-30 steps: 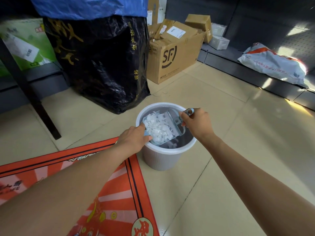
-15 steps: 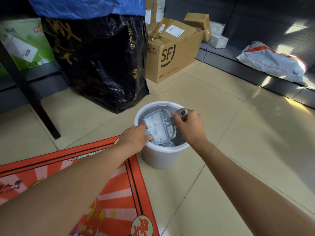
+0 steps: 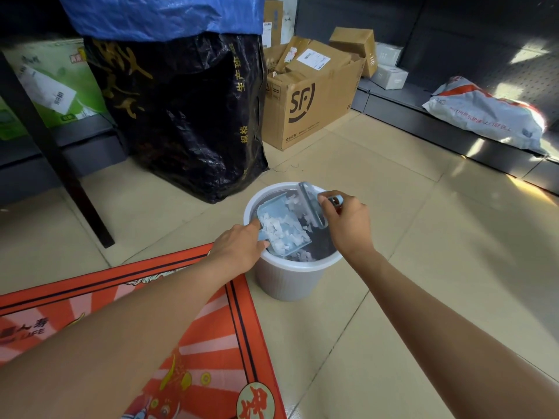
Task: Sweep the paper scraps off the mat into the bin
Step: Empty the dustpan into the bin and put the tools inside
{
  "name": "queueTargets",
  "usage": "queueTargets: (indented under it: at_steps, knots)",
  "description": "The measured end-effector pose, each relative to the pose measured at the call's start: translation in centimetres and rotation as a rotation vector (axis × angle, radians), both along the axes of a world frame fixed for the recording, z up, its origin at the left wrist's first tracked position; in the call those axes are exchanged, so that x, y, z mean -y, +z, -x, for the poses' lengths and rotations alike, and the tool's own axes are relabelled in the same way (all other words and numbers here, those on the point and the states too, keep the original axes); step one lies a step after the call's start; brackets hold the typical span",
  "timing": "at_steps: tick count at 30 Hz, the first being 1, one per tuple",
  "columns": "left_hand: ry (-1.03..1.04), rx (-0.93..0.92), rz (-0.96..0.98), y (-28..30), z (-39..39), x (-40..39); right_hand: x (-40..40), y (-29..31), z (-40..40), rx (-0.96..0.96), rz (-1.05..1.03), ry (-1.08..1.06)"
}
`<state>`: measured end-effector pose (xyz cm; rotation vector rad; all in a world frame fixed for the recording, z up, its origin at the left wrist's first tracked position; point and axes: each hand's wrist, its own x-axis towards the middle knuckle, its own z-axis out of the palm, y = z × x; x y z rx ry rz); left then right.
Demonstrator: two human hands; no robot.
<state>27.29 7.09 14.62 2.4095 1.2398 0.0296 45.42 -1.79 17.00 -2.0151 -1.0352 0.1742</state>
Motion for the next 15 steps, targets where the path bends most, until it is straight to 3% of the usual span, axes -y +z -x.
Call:
queueTargets:
  at_steps: [8, 15]
  knots:
    - [0.0, 0.027, 0.038, 0.2, 0.3, 0.1, -0.2, 0.8, 1.9, -0.113, -0.057, 0.002]
    - [0.0, 0.023, 0.021, 0.7, 0.0, 0.5, -0.1, -1.6, 2.2, -0.059, -0.018, 0.021]
